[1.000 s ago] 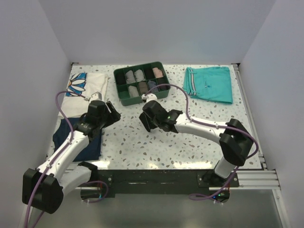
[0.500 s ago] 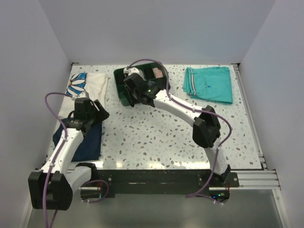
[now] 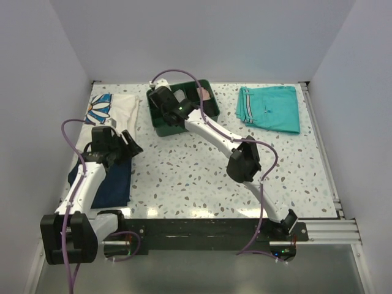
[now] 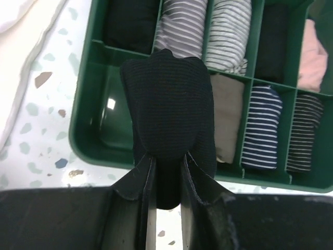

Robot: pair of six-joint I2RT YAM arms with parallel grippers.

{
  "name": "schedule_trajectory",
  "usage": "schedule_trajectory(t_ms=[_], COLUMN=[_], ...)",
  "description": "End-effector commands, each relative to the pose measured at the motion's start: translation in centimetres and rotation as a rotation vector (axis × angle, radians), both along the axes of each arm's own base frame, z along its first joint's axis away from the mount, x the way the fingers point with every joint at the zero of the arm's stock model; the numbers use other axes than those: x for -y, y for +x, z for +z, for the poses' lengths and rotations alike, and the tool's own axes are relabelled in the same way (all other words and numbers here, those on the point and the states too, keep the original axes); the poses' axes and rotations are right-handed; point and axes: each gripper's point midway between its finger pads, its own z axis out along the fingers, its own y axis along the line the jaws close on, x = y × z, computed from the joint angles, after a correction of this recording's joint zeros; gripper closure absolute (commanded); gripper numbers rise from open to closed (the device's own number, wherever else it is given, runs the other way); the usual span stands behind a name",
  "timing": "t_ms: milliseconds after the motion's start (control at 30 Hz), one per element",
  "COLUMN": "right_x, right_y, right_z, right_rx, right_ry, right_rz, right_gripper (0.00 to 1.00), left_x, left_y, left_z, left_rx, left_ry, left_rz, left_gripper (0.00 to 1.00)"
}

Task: Roll the underwear
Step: Place the underwear in the storage box.

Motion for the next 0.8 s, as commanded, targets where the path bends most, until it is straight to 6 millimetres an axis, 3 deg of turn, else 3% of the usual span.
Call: schedule_trajectory(t_ms=[0,233,433,767], right_x=[0.5,-1.3,-2.5,-4.8], right_y=[1.4,1.9,2.4,1.7], right_z=[2.3,0.1,0.3,-0.6], right_rx=[0.070,0.053,0.070,0.030], right_ry=[-0.006,0.017,0.067,0.142], right_rz=[0.001,0.043,0.055,0.116], right_gripper=[1.00,1.00,1.00,0.98], left_x=[0.4,0.1,0.3,0.3], left_y=[0.4,0.7,0.5,0.5], left_z=[0.0,0.0,-0.4,-0.3], left_rx=[0.023,0.023,0.017,0.023], left_ry=[-0.015,-0.017,-0.030,-0.042], left_rz=[-0.050,-0.046,-0.053,-0.050], left_gripper=[0.32,0.32,0.32,0.32])
